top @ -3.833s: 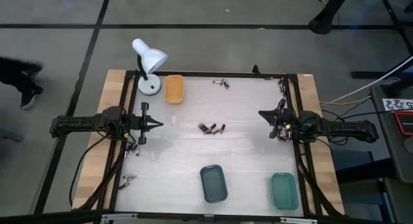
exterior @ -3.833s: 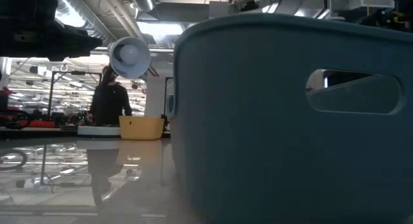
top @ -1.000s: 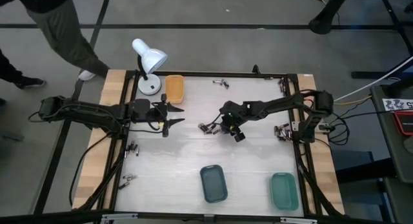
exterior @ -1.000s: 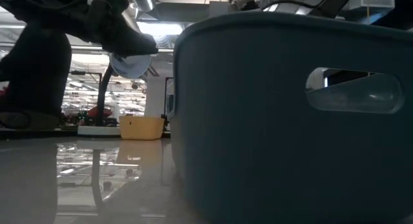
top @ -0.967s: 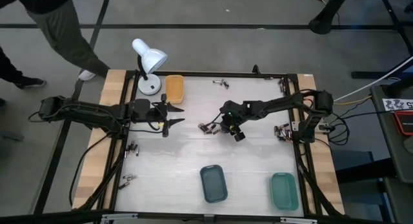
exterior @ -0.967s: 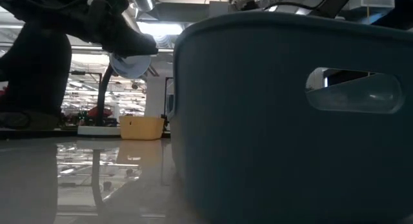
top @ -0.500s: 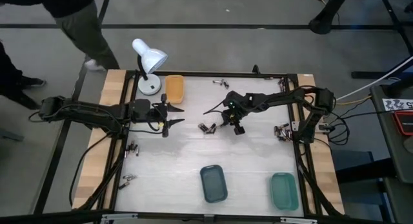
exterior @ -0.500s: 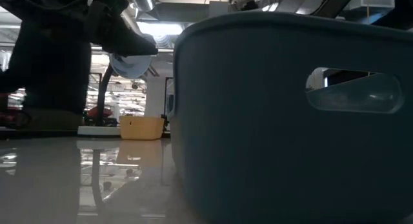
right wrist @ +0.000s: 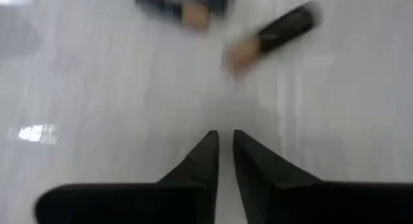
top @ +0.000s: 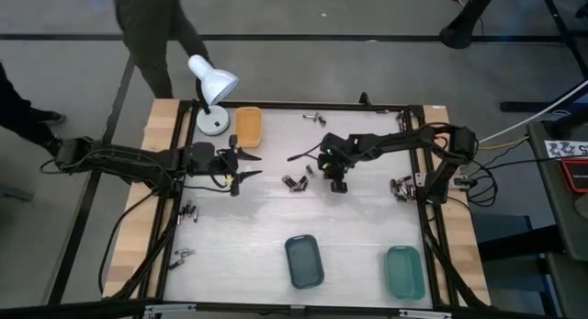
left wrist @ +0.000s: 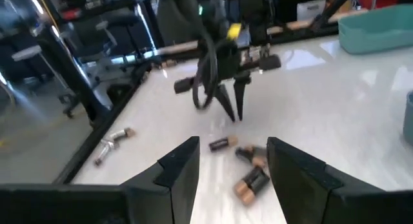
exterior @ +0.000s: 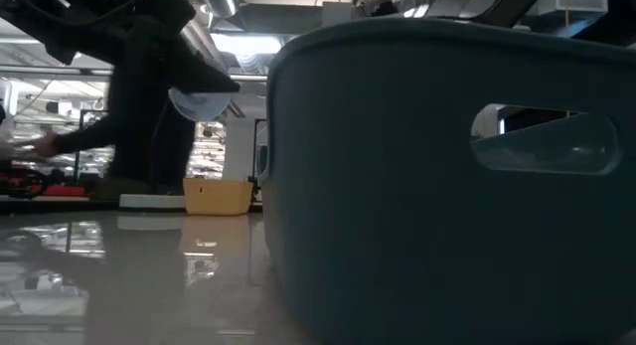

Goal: Sort batteries
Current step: Put the black battery into the blue bin

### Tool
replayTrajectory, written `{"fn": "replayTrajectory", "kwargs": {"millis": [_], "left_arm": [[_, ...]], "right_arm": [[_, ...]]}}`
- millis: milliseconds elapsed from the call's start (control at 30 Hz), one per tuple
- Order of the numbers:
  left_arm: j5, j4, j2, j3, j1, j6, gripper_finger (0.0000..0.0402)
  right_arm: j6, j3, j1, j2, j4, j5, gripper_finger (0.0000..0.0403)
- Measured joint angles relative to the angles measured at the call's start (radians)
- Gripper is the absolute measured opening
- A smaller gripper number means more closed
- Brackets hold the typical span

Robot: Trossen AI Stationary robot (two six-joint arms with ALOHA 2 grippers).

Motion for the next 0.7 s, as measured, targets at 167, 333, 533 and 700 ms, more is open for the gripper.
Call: {"fn": "replayTrajectory", "kwargs": {"millis": [167,333,533,700], "left_arm": [[0.003,0.067,-0.003,0.001,0.0,0.026,0.0168],[0.02,0.061,0.001,0.001,-0.003,0.016,0.0168],[0.032,0.05,0.001,0.001,-0.025,-0.081,0.0168],[0.036,0.054,0.001,0.001,-0.067,-0.114,0.0168]], "right_arm": [[0.069,0.098,0.0,-0.006,-0.174,0.036,0.0104],[0.093,0.1,0.0,-0.006,-0.048,-0.007,0.0124],[0.007,0.097,-0.001,-0.006,-0.132,0.084,0.0143],[0.272,0.098,-0.002,-0.006,-0.142,0.118,0.0157]]}}
